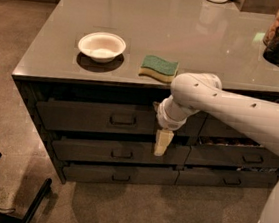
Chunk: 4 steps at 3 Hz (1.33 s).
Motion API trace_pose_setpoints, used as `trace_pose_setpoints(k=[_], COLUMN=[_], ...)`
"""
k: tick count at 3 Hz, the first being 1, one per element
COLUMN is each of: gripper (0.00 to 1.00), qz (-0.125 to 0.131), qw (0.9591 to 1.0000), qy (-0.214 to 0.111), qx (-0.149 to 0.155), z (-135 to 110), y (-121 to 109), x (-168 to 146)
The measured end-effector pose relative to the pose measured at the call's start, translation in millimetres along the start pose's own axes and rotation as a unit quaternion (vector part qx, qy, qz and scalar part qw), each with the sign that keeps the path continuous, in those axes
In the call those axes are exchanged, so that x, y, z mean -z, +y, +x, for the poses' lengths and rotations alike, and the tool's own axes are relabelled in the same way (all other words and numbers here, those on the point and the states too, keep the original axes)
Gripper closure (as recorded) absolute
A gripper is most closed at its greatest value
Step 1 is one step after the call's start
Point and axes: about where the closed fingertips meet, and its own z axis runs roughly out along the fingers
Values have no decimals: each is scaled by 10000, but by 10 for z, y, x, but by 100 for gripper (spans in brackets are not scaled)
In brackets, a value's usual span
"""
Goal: Open top drawer
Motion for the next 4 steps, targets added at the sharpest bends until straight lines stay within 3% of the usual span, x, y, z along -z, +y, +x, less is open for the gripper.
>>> trace_pose_setpoints(k=[1, 4], gripper=[0, 66], qz=[0, -7], qw=[10000, 10000], qy=[0, 4], qx=[0, 0], z=[0, -10], y=[0, -10], x=[0, 35])
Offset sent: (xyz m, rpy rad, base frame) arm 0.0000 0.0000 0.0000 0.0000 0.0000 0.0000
